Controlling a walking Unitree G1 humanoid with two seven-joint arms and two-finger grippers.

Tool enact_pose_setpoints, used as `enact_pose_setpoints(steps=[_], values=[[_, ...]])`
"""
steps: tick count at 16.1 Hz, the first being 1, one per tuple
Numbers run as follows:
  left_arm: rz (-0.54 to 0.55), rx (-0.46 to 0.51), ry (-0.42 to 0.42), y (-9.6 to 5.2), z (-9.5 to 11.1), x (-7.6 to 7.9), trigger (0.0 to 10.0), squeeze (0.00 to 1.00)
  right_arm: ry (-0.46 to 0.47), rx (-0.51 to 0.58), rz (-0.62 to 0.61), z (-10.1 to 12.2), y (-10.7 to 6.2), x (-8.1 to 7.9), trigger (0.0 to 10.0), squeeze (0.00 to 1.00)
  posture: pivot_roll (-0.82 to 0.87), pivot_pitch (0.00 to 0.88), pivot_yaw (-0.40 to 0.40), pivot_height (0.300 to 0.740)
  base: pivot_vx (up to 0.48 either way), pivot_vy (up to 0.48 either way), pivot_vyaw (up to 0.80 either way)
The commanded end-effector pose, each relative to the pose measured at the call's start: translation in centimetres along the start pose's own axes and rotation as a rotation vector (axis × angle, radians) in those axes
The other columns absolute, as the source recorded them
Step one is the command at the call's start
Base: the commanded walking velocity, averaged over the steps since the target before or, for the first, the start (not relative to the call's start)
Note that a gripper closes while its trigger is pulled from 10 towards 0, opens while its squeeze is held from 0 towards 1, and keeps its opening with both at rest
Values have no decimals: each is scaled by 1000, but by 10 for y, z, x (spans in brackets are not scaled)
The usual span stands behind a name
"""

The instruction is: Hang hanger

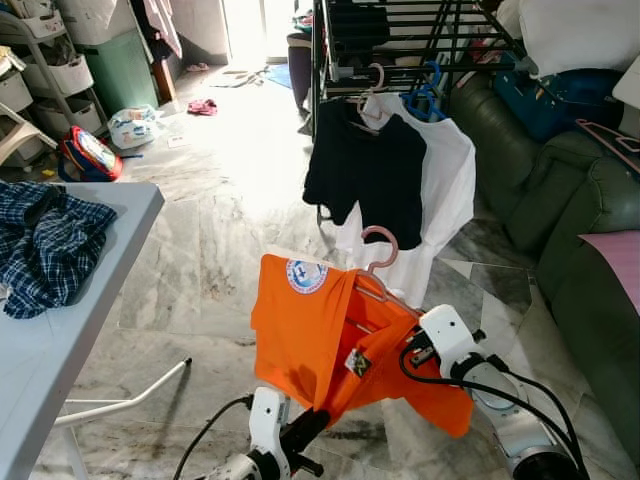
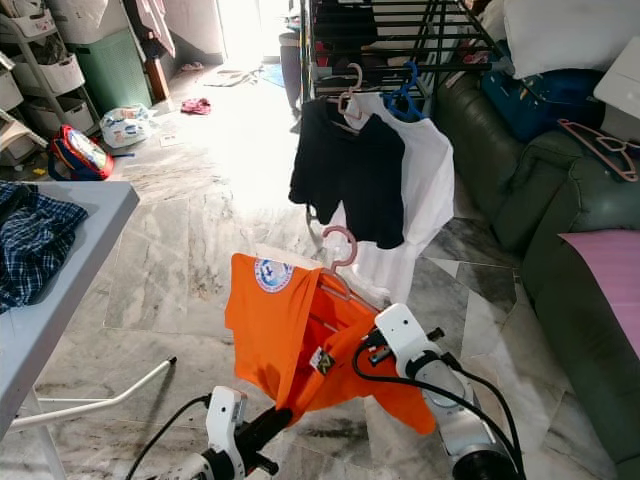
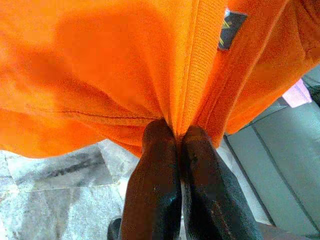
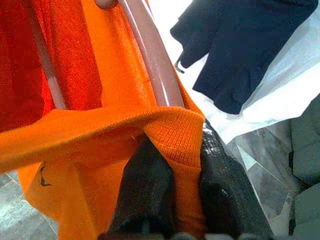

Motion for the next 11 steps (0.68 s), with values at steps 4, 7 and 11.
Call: enact_pose_setpoints(steps=[4,7,11], values=[[802,378,471,-18,218,-102,10000,0,30,124,-92,26,5,15,10000,0,-19,156,20,740,0,0,0],[802,378,471,-18,218,-102,10000,0,30,124,-92,26,5,15,10000,0,-19,156,20,740,0,0,0],[802,378,471,-18,218,-102,10000,0,30,124,-92,26,5,15,10000,0,-19,156,20,740,0,0,0]])
Point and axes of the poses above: a point about 5 cm out from each wrist's last joint towards the gripper, its own y axis pointing out of the wrist towards the gripper, its own z axis along the axis of the wrist's last joint, x = y × z, the point moved 1 cm from there along y, pointing out of the wrist towards the gripper, and after that the axes turned 3 degrees about y, right-handed, at the moved point
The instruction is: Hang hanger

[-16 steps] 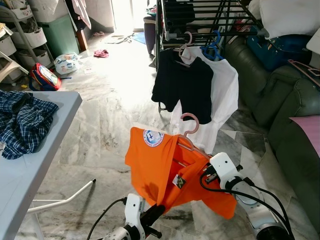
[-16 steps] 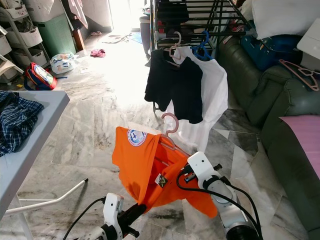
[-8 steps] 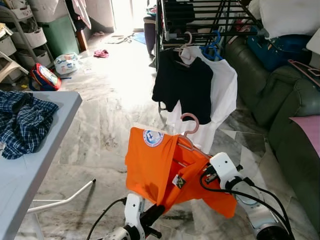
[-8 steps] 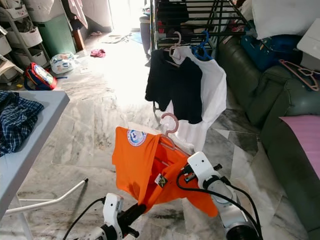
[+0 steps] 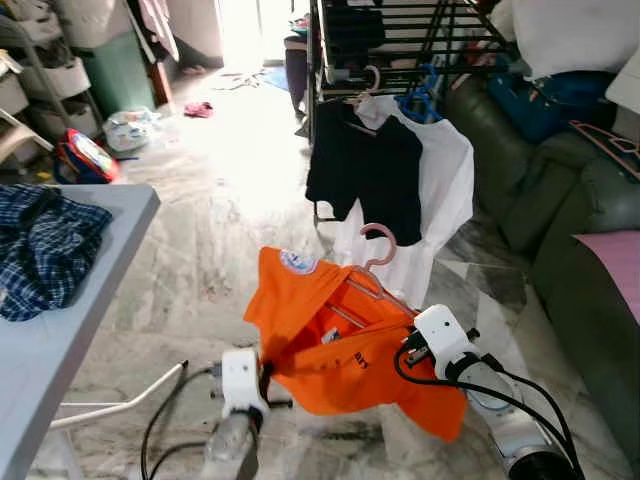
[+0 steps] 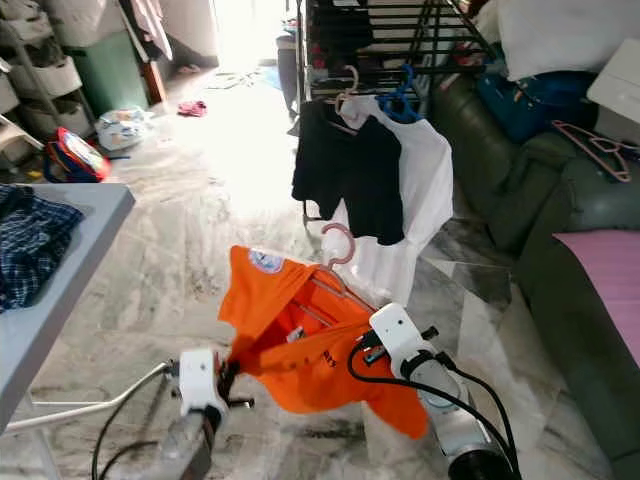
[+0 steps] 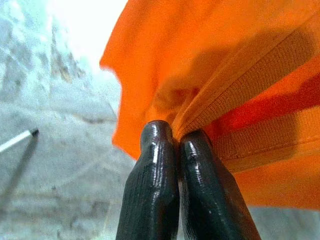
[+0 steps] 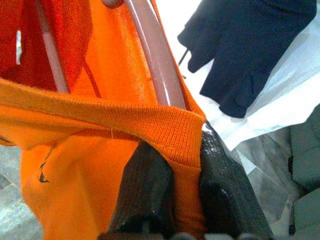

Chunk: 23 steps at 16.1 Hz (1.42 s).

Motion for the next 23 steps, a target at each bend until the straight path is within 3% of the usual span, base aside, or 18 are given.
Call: enact_pose_setpoints(steps=[1,6,7,9,11,12,13,20,22,23], values=[[178,365,281,40,168,-70,10000,0,36,104,-109,23,4,21,10000,0,-19,156,20,740,0,0,0],[178,365,281,40,168,-70,10000,0,36,104,-109,23,4,21,10000,0,-19,156,20,740,0,0,0],[194,257,266,43,139,-54,10000,1000,-24,-33,24,0,11,-9,10000,0,-21,0,0,740,0,0,0],[177,224,251,45,130,-39,10000,1000,-20,-89,77,-8,14,-24,10000,0,-22,0,0,740,0,0,0],[154,233,257,48,136,-30,10000,1000,43,-107,33,-10,16,-24,10000,0,-25,0,0,740,0,0,0],[137,221,291,49,134,-25,10000,286,109,-119,-21,-12,18,-22,10000,0,-30,0,0,740,0,0,0],[119,200,319,49,129,-21,10000,0,140,-130,-51,-12,20,-21,10000,0,-31,0,0,740,0,0,0],[69,129,326,45,106,-22,10000,0,176,-129,-111,-9,25,-21,10000,0,-30,0,0,740,0,0,0],[46,95,343,44,96,-20,10000,0,226,-157,-150,-14,24,-24,10000,0,-29,0,0,740,0,0,0],[40,68,342,43,89,-20,10000,0,259,-167,-162,-16,23,-26,10000,0,-29,111,14,740,0,0,0]])
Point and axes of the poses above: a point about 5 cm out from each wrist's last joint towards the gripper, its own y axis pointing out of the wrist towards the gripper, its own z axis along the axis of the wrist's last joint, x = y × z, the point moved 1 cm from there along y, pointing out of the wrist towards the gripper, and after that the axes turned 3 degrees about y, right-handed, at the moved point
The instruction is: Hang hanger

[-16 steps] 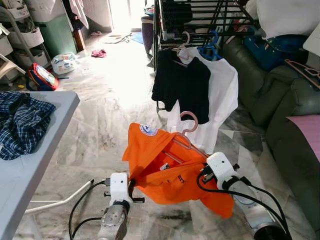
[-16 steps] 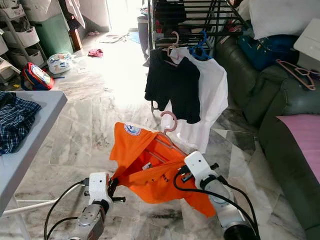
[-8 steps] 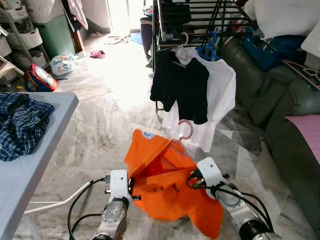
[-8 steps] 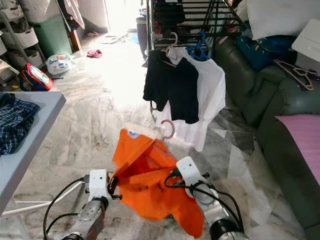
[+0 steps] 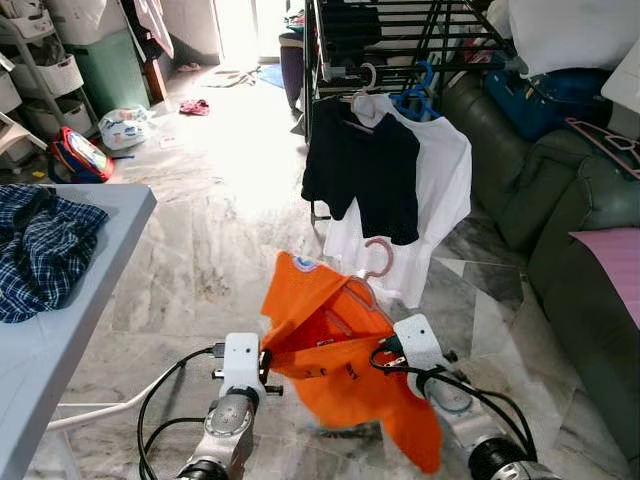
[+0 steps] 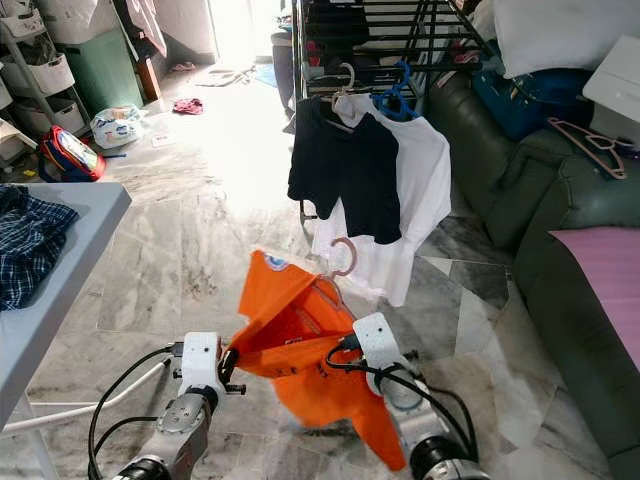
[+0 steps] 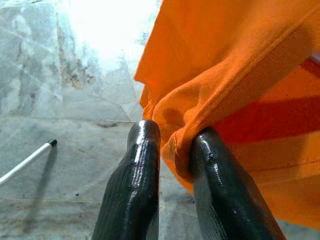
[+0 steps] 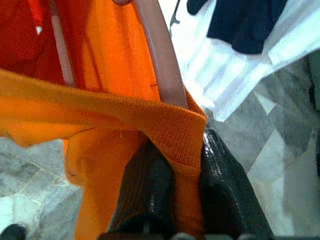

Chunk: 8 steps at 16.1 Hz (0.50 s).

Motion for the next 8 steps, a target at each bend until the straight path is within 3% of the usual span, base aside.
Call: enact_pose_setpoints(steps=[1,3,5,6,8], values=[[29,13,192,23,49,-21,10000,0,91,5,-73,4,2,8,10000,0,-31,106,13,740,0,0,0],[33,-67,163,19,30,-23,10000,0,184,-55,-113,-8,0,8,10000,0,-31,88,8,740,0,0,0],[1,-97,214,15,20,-19,10000,0,204,-97,-118,-17,-3,8,10000,0,-31,74,5,740,0,0,0],[-16,-139,283,10,5,-19,10000,0,220,-180,-107,-34,-8,4,10000,0,-29,65,1,740,0,0,0],[1,-174,285,6,-4,-24,10000,0,187,-256,-82,-49,-14,0,10000,0,-26,62,-3,740,0,0,0]])
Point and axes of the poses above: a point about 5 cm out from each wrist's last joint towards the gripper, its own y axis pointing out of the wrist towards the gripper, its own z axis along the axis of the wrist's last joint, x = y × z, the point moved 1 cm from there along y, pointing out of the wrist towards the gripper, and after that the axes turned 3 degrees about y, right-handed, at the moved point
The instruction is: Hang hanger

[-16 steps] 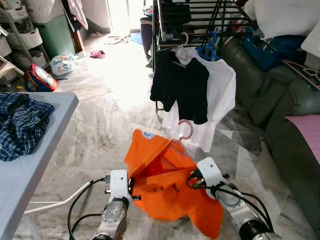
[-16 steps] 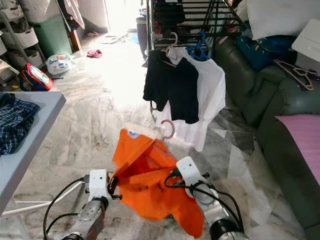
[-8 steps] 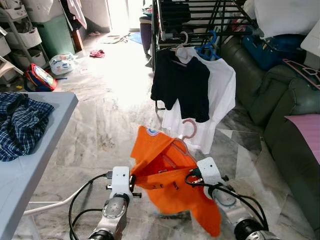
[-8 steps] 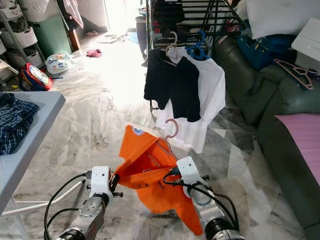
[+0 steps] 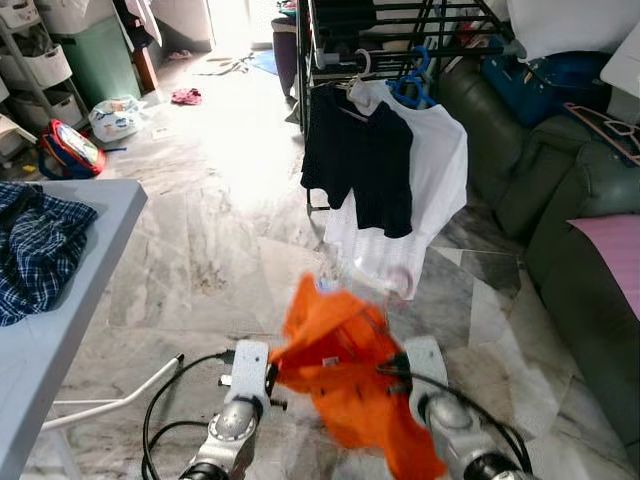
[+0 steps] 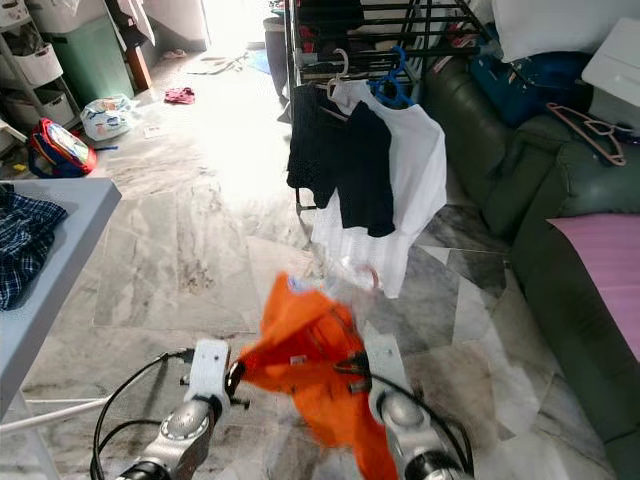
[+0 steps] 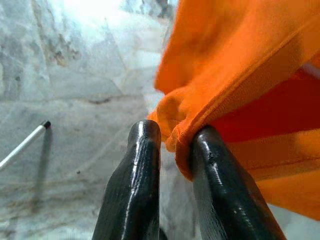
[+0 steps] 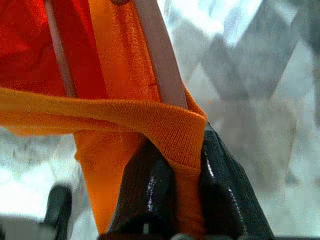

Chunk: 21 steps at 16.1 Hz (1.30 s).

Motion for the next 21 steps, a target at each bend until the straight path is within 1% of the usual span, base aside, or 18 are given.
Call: enact_pose_setpoints(steps=[1,3,4,5,7,10,11,16,17,19,20,21], values=[[70,-93,192,6,7,-35,10000,0,-38,-55,-25,-11,-2,8,10000,0,-21,59,-11,740,0,0,0],[99,-131,183,1,-5,-44,10000,0,-137,-119,13,-28,-6,4,10000,0,-12,58,-26,740,0,0,0],[91,-147,139,-2,-11,-47,10000,1000,-190,-137,26,-33,-7,2,10000,0,-9,58,-28,740,0,0,0],[78,-155,109,-4,-16,-48,10000,1000,-226,-144,36,-37,-8,1,10000,0,-7,59,-30,740,0,0,0],[85,-196,134,-9,-28,-52,10000,1000,-254,-156,61,-42,-10,-3,10000,0,-2,65,-26,740,0,0,0],[80,-217,146,-12,-35,-53,10000,1000,-287,-171,75,-49,-12,-5,10000,0,-2,70,-23,740,0,0,0],[75,-225,171,-13,-37,-53,10000,1000,-304,-185,81,-55,-15,-4,10000,0,-3,73,-21,740,0,0,0],[55,-254,226,-14,-42,-47,10000,1000,-285,-222,62,-65,-18,0,10000,0,-7,74,-22,740,0,0,0],[46,-265,213,-15,-45,-45,10000,1000,-285,-227,64,-66,-19,-1,10000,0,-7,73,-23,740,0,0,0],[41,-281,218,-17,-49,-45,10000,1000,-274,-231,65,-66,-18,-3,10000,0,-6,75,-24,740,0,0,0],[39,-295,222,-18,-52,-45,10000,275,-273,-231,66,-64,-17,-6,10000,0,-6,76,-24,740,0,0,0],[38,-299,218,-18,-53,-44,10000,275,-272,-230,66,-63,-17,-8,10000,0,-6,76,-24,740,0,0,0]])
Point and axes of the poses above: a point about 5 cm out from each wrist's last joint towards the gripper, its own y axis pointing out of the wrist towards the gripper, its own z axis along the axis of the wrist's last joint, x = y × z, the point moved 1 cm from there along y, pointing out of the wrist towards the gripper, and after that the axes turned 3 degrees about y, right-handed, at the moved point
